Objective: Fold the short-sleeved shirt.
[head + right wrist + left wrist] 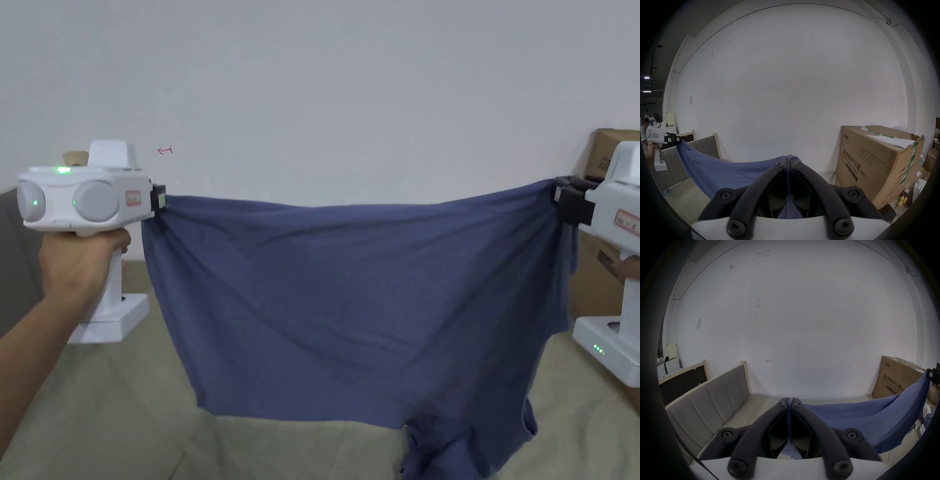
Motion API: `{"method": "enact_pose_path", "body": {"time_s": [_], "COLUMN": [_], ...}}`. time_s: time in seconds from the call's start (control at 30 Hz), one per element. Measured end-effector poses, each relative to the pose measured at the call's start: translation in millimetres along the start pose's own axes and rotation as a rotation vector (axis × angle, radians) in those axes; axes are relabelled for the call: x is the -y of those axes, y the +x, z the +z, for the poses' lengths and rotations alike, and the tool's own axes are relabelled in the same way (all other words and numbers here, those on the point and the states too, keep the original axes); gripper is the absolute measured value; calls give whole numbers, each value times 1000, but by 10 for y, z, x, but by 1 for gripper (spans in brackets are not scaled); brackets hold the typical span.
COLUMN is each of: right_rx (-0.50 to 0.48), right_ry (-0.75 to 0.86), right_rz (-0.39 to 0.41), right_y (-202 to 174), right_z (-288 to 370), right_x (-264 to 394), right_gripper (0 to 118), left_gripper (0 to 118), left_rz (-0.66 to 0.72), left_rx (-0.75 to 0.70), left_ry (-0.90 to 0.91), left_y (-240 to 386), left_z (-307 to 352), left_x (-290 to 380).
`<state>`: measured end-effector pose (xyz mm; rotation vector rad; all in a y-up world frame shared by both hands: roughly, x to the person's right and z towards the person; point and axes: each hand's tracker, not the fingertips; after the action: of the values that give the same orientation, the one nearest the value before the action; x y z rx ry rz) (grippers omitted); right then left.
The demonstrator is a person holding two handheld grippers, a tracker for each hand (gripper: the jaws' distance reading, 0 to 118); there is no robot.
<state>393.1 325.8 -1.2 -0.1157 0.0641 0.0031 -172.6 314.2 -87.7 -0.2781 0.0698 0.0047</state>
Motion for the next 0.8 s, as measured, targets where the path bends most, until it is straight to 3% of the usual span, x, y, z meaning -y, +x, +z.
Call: {"method": "enact_pose_path", "body": {"time_s": [0.33,0.8], "right_rx": [-39,-101], "right_ry": [-165,-311], "right_rz": [-64,-216], "right_y": [-100,-279], "right_z": [216,2058], "right_x": [1058,2281], "right_gripper": [0,0], "left_gripper": [1,1], "left_rz": [27,-3], "left_rx": [39,84], "left_ry": [-132,-356], "left_y": [-154,-551], "left_z": [210,1730], "left_x": [1269,2853]}}
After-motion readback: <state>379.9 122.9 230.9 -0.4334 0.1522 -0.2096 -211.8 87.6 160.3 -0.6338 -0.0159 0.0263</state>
